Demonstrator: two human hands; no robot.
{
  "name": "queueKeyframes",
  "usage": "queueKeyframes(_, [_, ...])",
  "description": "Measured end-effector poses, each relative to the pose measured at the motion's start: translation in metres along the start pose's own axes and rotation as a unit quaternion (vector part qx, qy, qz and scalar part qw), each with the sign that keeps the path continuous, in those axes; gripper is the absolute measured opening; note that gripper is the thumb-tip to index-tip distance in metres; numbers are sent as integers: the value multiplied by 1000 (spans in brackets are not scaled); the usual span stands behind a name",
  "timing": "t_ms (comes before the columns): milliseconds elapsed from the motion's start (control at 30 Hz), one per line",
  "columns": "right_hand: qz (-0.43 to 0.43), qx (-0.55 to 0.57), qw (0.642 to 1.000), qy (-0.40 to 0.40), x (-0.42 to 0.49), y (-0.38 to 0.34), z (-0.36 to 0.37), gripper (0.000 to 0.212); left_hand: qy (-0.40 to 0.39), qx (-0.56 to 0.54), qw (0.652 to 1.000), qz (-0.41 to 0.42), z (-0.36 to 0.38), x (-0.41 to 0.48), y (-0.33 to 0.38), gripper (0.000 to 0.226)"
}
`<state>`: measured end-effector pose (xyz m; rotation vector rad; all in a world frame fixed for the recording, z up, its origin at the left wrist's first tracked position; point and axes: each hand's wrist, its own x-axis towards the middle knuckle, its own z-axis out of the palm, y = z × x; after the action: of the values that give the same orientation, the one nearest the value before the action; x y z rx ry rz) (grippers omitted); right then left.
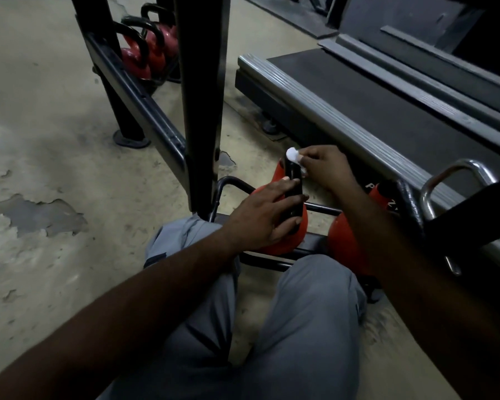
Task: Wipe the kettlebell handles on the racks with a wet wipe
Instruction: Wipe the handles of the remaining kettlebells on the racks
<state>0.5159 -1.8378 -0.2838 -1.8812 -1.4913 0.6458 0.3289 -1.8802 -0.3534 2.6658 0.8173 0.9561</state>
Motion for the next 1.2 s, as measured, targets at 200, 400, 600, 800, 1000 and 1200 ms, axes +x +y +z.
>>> queueKeyframes(200, [-92, -123, 988, -19, 19, -23, -9, 18, 13, -8, 1000, -21, 11, 11, -1, 45])
queueKeyframes(400, [-190, -360, 899, -162, 45, -58, -8, 13, 32, -17, 999, -24, 12, 12, 0, 44])
queueKeyframes(600, [-171, -499, 830, -183, 53, -75, 18, 12, 47, -22, 999, -12, 13, 9, -1, 41])
queueKeyframes(800, [-130, -522, 820, -197, 62, -77, 24, 17, 34, -23, 999, -22, 13, 10, -1, 41])
queueKeyframes(1000, [-104, -508, 820, -243, 64, -80, 28, 17, 27, -23, 999, -26, 11, 10, -3, 41])
queueKeyframes(1200, [-70, -427, 879, -202, 65, -61, 20, 23, 31, -39, 998, -30, 13, 9, -2, 42])
